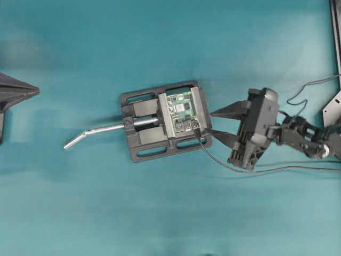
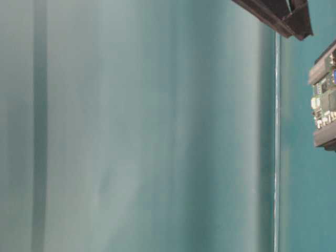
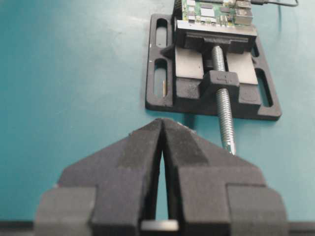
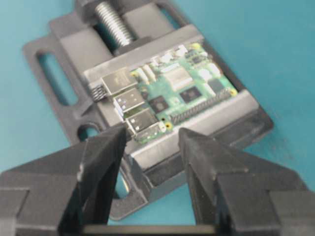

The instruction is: Insert the USB into the fixed PCB.

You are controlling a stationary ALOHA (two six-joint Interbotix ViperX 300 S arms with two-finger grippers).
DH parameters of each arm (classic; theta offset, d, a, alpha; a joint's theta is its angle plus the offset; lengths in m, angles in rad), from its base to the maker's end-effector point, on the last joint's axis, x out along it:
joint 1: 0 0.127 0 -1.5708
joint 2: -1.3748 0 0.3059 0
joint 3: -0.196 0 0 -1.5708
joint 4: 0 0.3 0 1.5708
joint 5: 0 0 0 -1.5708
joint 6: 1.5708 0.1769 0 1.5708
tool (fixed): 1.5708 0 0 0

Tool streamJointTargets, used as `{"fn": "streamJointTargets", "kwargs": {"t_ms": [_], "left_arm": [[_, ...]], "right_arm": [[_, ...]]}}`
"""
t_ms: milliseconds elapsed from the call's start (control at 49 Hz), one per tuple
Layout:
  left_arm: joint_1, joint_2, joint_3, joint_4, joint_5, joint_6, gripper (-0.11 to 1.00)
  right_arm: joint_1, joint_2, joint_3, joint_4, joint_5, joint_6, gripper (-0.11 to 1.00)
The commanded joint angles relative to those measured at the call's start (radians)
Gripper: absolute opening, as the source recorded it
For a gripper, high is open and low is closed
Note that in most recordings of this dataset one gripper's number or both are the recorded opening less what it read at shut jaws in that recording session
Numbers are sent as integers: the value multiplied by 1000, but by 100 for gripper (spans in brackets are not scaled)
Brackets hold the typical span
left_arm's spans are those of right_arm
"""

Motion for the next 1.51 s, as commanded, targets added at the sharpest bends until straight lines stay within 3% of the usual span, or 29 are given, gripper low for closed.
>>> {"fn": "streamJointTargets", "kwargs": {"t_ms": [0, 347, 653, 959, 1306, 1489], "left_arm": [[-3, 8, -28, 2, -5, -3, 1], [-3, 8, -28, 2, -5, -3, 1], [-3, 8, -28, 2, -5, -3, 1], [-3, 8, -29, 3, -5, -3, 1], [-3, 8, -28, 2, -5, -3, 1], [-3, 8, -28, 2, -5, -3, 1]], "right_arm": [[-41, -32, -6, -41, 48, 2, 51], [-149, -104, 38, -115, 120, 2, 51], [-155, -216, 124, -124, 238, 6, 51], [-155, -397, 227, -126, 227, 3, 50], [-155, -545, 321, -186, 319, 3, 50], [-155, -670, 380, -190, 322, 5, 50]]}}
